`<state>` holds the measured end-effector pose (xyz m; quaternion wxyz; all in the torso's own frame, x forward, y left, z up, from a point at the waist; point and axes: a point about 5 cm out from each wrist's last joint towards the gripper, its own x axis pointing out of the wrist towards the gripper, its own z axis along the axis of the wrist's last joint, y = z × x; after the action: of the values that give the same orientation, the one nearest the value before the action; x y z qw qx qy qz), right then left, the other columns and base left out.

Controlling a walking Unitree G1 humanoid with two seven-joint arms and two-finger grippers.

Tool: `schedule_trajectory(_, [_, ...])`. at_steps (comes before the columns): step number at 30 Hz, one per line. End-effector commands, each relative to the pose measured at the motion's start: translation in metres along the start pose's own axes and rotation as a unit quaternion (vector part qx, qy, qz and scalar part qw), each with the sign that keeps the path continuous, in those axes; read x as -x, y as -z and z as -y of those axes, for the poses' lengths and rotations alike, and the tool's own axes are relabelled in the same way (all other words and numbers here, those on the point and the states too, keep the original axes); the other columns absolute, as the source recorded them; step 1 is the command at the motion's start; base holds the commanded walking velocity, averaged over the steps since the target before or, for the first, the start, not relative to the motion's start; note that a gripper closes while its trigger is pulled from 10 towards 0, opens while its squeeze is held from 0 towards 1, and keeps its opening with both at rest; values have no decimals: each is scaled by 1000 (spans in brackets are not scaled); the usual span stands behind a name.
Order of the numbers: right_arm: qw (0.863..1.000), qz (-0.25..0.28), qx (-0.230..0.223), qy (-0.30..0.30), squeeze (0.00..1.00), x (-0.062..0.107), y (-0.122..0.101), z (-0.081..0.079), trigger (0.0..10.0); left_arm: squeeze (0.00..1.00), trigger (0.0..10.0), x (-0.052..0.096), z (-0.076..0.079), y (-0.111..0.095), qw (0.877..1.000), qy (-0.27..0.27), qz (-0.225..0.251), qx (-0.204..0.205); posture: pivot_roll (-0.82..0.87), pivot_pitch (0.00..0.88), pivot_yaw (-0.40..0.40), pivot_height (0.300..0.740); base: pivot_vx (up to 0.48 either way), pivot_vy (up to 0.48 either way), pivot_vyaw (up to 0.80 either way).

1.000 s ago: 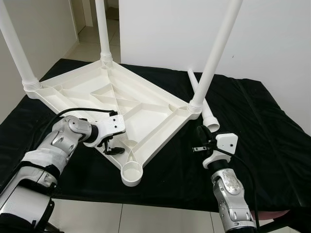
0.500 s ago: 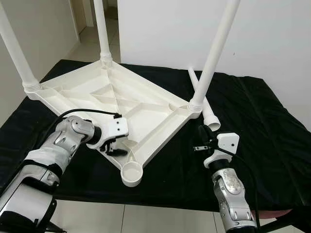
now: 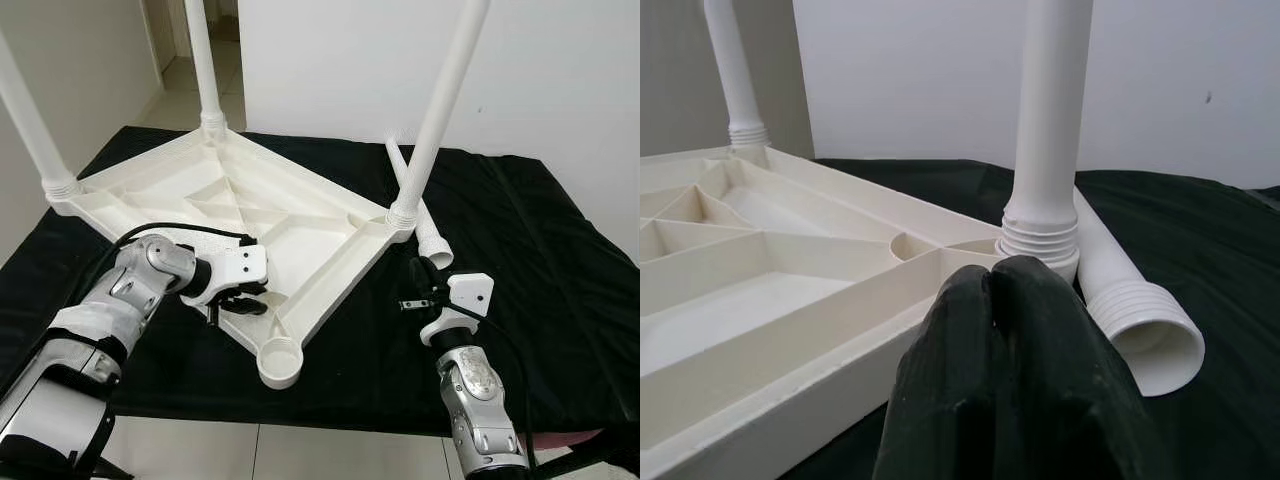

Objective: Building children table

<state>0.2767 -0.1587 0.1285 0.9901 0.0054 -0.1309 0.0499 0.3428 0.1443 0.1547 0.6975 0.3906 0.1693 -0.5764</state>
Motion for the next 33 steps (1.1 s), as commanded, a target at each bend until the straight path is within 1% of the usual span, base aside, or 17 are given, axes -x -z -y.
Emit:
schedule_trajectory(1, [1000, 1, 1, 5, 0, 1, 0, 3, 10000, 0, 0, -9, 12, 7, 999, 42, -1, 25, -42, 0, -20, 740, 0, 0, 0])
schedule_trajectory(4, [1000, 0, 1, 4, 0, 1, 0, 3, 10000, 0, 0, -15, 20, 6, 998, 55, 9, 28, -41, 0, -22, 740, 0, 0, 0])
schedule_trajectory(6, [1000, 0, 1, 3, 0, 1, 0, 2, 10000, 0, 0, -17, 22, 5, 998, 56, 12, 29, -43, 0, -25, 740, 0, 0, 0])
schedule_trajectory(14, [1000, -2, 1, 4, 0, 1, 0, 3, 10000, 0, 0, -21, 23, 3, 998, 53, 18, 31, -44, 0, -24, 740, 0, 0, 0])
schedule_trajectory(15, [1000, -2, 2, 4, 0, 2, 0, 3, 10000, 0, 941, -21, 23, 1, 998, 50, 20, 31, -46, 0, -22, 740, 0, 0, 0])
schedule_trajectory(16, [1000, -2, 2, 5, 0, 2, 0, 3, 10000, 0, 5216, -21, 22, 0, 998, 48, 22, 32, -46, 0, -22, 740, 0, 0, 0])
schedule_trajectory(18, [1000, -2, 2, 4, 0, 2, 0, 2, 10000, 0, 5216, -21, 21, -1, 998, 42, 23, 29, -46, 0, -22, 740, 0, 0, 0])
schedule_trajectory(19, [1000, -1, 2, 4, 0, 2, 0, 2, 10000, 0, 10000, -19, 20, -1, 999, 43, 22, 24, -46, 0, -20, 740, 0, 0, 0])
schedule_trajectory(21, [1000, -1, 2, 5, 0, 2, 0, 2, 10000, 0, 10000, -18, 20, -1, 999, 45, 21, 21, -46, 0, -20, 740, 0, 0, 0])
schedule_trajectory(22, [1000, -1, 1, 4, 0, 2, 0, 2, 10000, 1000, 10000, -15, 14, -2, 999, 34, 26, 29, -45, 0, -17, 740, 0, 0, 0])
schedule_trajectory(29, [1000, -1, 0, 4, 0, 2, 0, 0, 10000, 1000, 10000, -9, 9, -1, 999, 27, 22, 26, -44, 0, -17, 740, 0, 0, 0])
schedule_trajectory(31, [1000, 0, 1, 3, 0, 2, 0, 0, 10000, 1000, 10000, -5, 6, 0, 999, 27, 19, 29, -43, 0, -15, 740, 0, 0, 0])
schedule_trajectory(32, [1000, 0, 1, 3, 0, 2, 0, 0, 10000, 1000, 10000, -5, 6, 0, 999, 27, 19, 29, -43, 0, -15, 740, 0, 0, 0])
schedule_trajectory(33, [1000, 0, 1, 3, 0, 2, 0, 0, 10000, 1000, 10000, -3, 4, 1, 999, 19, 11, 31, -42, 0, -15, 740, 0, 0, 0])
